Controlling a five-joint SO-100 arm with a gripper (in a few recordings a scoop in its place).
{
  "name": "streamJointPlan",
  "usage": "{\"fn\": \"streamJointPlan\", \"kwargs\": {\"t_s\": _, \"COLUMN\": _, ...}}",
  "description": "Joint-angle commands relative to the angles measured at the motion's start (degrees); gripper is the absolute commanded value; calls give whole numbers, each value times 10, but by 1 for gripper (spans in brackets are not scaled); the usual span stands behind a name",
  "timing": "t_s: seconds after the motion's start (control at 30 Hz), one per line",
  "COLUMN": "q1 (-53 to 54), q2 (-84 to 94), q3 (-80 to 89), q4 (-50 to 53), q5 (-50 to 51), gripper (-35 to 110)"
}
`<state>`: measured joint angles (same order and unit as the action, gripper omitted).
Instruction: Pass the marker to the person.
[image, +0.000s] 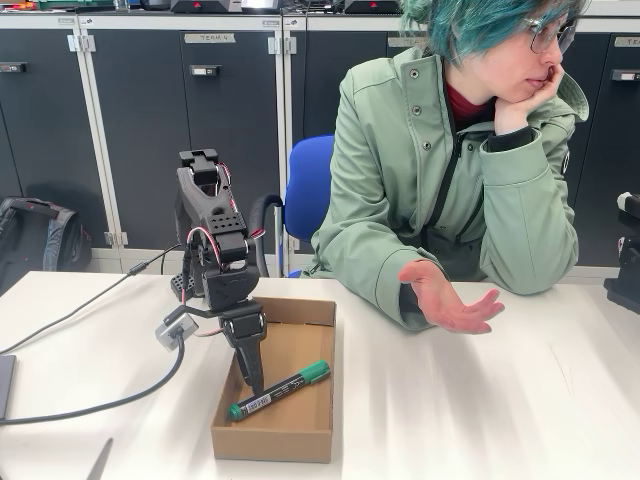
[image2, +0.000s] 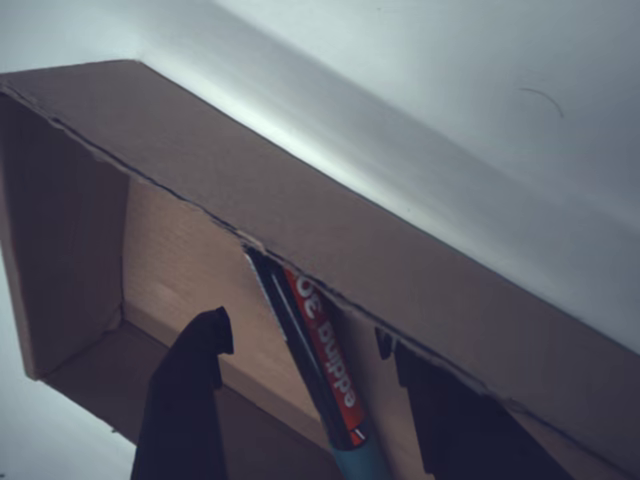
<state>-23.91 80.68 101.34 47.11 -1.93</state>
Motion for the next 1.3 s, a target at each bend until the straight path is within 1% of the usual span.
{"fn": "streamJointPlan", "kwargs": {"t_s": 0.0, "q1": -3, "q2": -25, "q3": -90, "q4": 46, "q5": 17, "gripper": 33}}
{"fn": "streamJointPlan", "kwargs": {"t_s": 0.07, "q1": -6, "q2": -51, "q3": -133, "q4": 73, "q5": 28, "gripper": 33}}
{"fn": "streamJointPlan", "kwargs": {"t_s": 0.33, "q1": -7, "q2": -134, "q3": -243, "q4": 95, "q5": 41, "gripper": 33}}
{"fn": "streamJointPlan", "kwargs": {"t_s": 0.7, "q1": -4, "q2": -150, "q3": -224, "q4": 148, "q5": 62, "gripper": 32}}
{"fn": "streamJointPlan", "kwargs": {"t_s": 0.9, "q1": 1, "q2": -153, "q3": -221, "q4": 156, "q5": 73, "gripper": 19}}
{"fn": "streamJointPlan", "kwargs": {"t_s": 1.27, "q1": 18, "q2": -173, "q3": -232, "q4": 147, "q5": 80, "gripper": 2}}
